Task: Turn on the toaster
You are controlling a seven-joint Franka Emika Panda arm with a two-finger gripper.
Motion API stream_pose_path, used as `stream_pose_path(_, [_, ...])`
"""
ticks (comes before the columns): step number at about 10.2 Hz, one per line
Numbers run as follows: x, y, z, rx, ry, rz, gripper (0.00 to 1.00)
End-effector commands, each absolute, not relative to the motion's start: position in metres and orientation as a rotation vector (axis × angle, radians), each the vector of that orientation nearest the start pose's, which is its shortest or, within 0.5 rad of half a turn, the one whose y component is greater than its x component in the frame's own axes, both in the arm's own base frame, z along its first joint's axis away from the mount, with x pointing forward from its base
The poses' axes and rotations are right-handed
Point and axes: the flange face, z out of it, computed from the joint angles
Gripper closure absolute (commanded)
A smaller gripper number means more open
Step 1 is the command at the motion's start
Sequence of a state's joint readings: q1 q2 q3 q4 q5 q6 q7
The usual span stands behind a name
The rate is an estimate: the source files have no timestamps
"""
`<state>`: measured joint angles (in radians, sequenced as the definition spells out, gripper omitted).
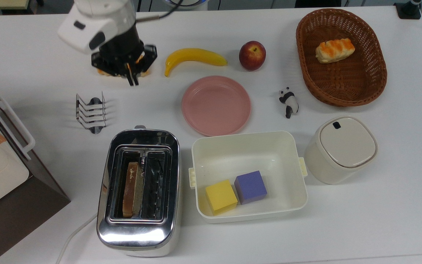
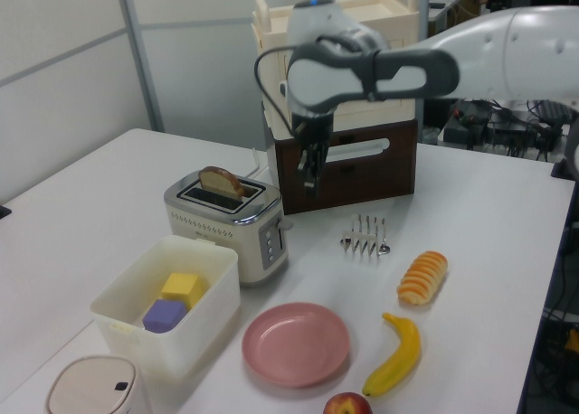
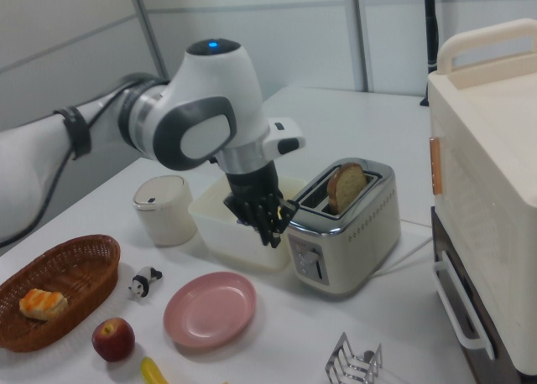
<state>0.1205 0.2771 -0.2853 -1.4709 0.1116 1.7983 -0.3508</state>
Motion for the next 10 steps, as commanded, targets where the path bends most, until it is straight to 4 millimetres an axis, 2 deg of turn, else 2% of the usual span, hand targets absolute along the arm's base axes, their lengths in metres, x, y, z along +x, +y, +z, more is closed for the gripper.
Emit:
stream_pose_path(1, [0.624,-0.06,0.552,-3.092,-0.161,-0.045,0.0])
stream_pose_path(2, [0.62,-0.055,0.551,-3.101,-0.056,0.005,0.0])
stream_pose_path(3, [0.615,-0.034,0.56,-3.15,0.052,0.024,0.0])
stream_pose_path(5, [0.61,-0.02,0.56,-3.167,0.193,0.062,0.0])
stream_pose_path(10, [0.597,-0.022,0.575,-3.194,0.175,0.09,0.0])
